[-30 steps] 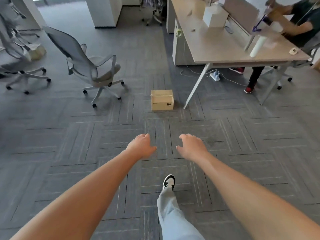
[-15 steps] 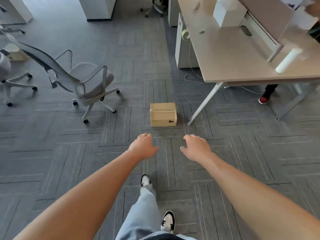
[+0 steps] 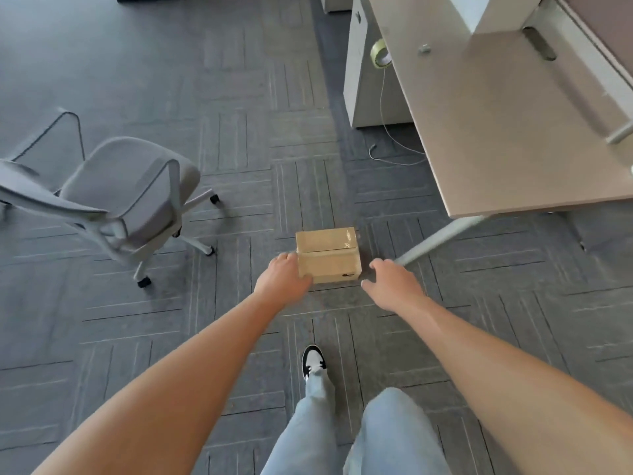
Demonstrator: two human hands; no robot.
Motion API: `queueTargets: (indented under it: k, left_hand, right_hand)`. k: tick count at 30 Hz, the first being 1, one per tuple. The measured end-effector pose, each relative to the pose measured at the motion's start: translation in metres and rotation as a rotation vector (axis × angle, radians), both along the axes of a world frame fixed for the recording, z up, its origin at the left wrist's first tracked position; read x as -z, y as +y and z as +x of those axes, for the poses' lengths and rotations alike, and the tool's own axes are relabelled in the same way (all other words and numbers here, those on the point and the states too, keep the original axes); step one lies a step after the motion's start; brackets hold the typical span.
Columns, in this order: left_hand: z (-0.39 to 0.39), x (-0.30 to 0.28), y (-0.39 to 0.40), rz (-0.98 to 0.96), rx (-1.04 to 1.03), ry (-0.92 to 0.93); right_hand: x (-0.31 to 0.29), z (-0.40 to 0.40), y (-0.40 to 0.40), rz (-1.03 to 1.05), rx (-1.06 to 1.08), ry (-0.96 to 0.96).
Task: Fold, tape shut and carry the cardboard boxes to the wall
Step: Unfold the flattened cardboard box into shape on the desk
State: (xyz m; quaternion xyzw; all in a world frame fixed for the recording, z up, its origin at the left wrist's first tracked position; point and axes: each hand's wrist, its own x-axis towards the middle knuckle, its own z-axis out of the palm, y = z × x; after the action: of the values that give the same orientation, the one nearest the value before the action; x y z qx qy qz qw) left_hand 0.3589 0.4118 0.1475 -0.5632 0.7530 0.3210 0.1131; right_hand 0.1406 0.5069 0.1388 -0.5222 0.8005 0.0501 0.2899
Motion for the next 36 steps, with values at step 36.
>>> queueTargets:
  k: [36]
  left_hand:
    - [-0.115,0.662,-0.247,0.238,-0.502,0.040]
  right_hand:
    - [0.673,-0.153,-0.260,-0.036,0.214,-0.196]
